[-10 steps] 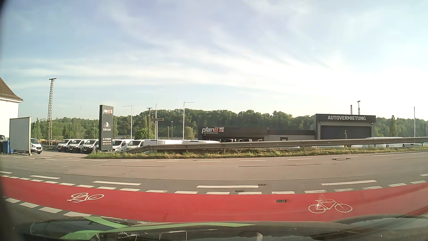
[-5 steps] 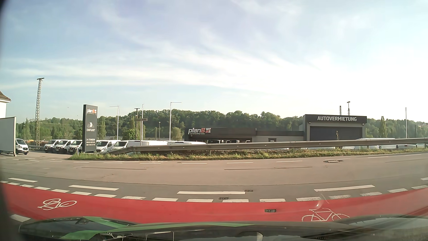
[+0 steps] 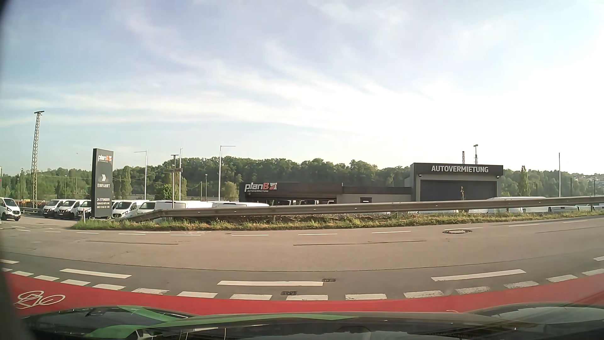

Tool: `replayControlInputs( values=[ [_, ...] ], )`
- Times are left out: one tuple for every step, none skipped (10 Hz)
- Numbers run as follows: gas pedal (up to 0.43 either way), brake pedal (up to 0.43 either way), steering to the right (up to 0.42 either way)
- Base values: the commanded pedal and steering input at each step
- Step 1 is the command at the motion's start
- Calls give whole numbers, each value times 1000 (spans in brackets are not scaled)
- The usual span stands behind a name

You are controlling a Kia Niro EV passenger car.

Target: Follow the waypoints while adhering to traffic rules and regulations

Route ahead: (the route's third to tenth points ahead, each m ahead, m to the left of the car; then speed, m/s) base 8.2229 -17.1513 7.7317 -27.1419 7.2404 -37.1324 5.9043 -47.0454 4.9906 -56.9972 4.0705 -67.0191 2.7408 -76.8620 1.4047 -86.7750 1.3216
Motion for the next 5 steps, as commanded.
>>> replayControlInputs(
  values=[
    [20,0,324],
    [0,0,324],
    [0,0,324],
    [0,0,324],
    [0,0,324]
  ],
)
